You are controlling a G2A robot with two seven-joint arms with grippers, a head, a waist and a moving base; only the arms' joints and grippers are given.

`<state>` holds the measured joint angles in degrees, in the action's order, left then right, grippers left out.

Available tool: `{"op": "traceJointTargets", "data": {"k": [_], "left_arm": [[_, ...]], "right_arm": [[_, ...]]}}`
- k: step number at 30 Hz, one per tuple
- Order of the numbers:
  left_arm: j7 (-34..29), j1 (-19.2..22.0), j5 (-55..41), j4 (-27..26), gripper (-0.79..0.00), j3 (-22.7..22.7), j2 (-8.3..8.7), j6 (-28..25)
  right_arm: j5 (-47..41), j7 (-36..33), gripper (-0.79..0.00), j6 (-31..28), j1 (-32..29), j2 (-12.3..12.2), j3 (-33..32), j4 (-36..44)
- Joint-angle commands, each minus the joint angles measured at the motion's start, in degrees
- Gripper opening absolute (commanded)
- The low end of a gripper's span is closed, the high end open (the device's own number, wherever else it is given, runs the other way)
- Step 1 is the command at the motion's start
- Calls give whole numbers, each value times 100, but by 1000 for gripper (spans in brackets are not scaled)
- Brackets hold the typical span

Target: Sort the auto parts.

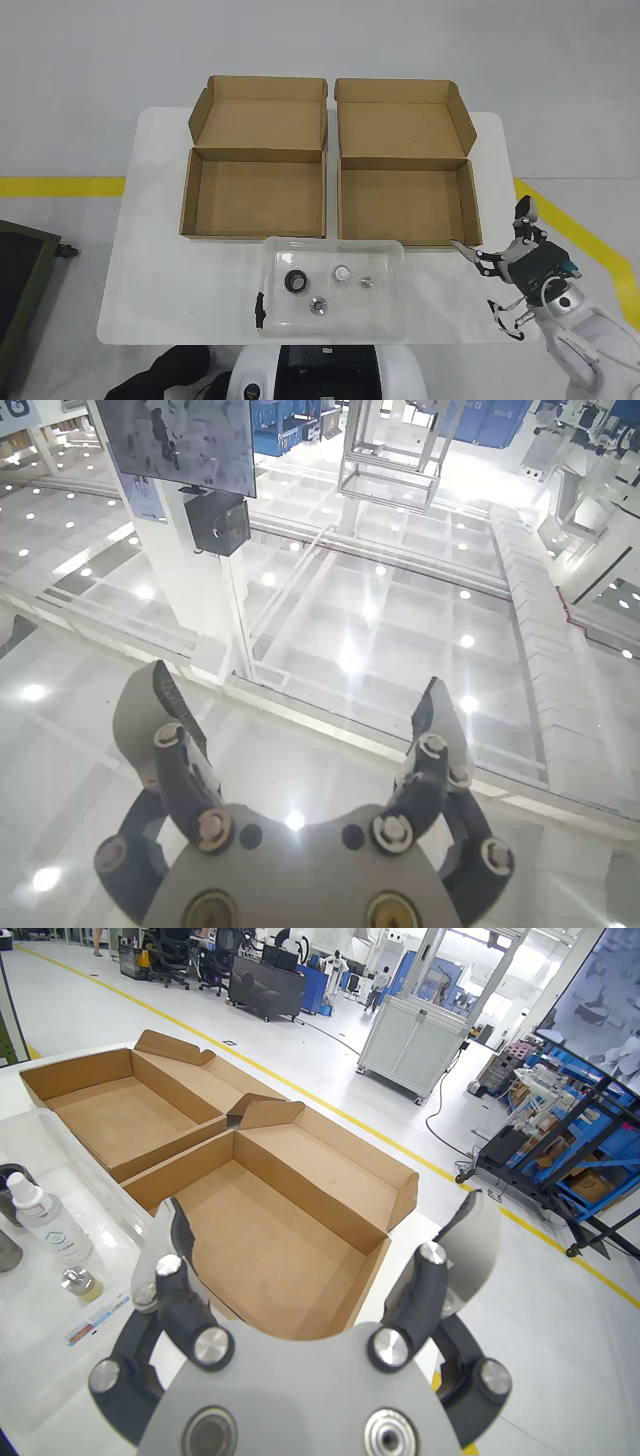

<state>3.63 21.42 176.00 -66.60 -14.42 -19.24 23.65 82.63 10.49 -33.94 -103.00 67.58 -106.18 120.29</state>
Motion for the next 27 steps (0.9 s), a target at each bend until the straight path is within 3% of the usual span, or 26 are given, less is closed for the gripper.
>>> {"op": "traceJointTargets", "data": {"k": [1, 27], "left_arm": [[0, 0, 0, 0, -1, 0, 0, 0], [0, 0, 0, 0, 0, 0, 0, 0]], "right_arm": [[0, 0, -1, 0, 0, 0, 0, 0], [187, -181, 0, -85, 48, -17, 96, 146]]}}
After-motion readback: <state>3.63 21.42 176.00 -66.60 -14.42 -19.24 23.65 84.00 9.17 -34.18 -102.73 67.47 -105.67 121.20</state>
